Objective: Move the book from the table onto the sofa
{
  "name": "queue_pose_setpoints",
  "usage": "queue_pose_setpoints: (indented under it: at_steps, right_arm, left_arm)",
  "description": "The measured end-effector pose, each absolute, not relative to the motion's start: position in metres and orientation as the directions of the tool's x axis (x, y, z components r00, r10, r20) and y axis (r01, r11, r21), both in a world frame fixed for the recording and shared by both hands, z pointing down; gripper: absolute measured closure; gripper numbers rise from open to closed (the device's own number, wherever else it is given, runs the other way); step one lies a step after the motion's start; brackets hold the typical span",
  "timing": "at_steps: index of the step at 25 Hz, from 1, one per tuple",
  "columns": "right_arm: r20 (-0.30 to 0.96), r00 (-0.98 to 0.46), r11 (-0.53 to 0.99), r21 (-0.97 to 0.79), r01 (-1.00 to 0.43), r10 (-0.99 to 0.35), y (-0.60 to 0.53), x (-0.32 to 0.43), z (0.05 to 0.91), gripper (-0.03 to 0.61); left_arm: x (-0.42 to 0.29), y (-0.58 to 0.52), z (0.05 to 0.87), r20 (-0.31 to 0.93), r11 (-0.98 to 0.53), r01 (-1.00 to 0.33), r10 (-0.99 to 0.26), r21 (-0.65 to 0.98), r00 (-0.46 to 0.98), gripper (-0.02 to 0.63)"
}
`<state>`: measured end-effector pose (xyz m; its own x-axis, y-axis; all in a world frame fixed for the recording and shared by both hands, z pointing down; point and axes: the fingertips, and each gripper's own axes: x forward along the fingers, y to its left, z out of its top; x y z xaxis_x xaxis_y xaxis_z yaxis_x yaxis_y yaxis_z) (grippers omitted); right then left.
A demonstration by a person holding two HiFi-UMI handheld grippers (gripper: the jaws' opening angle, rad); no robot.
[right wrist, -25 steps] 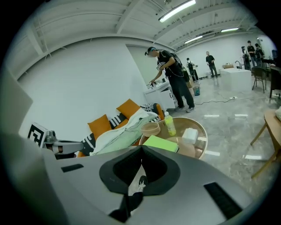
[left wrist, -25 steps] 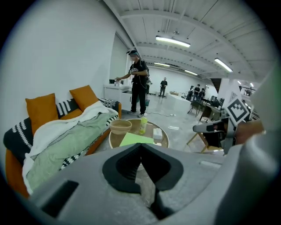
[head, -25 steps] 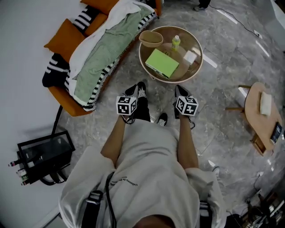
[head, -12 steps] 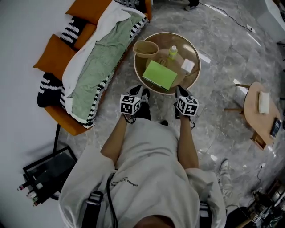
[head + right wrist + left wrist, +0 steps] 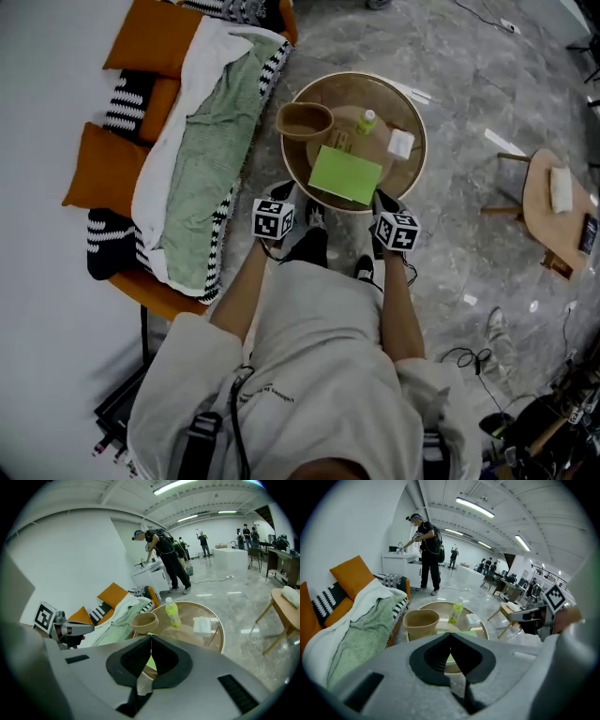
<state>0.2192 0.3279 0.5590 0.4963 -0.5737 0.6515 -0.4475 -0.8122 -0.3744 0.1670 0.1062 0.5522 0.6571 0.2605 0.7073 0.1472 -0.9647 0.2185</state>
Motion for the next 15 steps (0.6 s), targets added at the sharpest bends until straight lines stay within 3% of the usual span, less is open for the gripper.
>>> queue_pose_setpoints:
  at_steps: [6, 15]
  right_arm:
    - [0.712, 0.508, -0.870, -0.337, -0.360, -0.485, 0.333, 0.227, 0.584, 0.571]
    - [0.706, 0.527, -0.881, -0.380, -0.282, -0.473, 0.320, 0.238, 0.617, 0.571]
  left_arm:
    - [0.199, 0.087, 0.582, 0.740, -0.943, 0.222, 0.332, 0.247, 0.585, 0.604]
    - [0.224, 0.096, 0.637, 0.777, -0.902, 0.318, 0.417, 0.291, 0.471, 0.604]
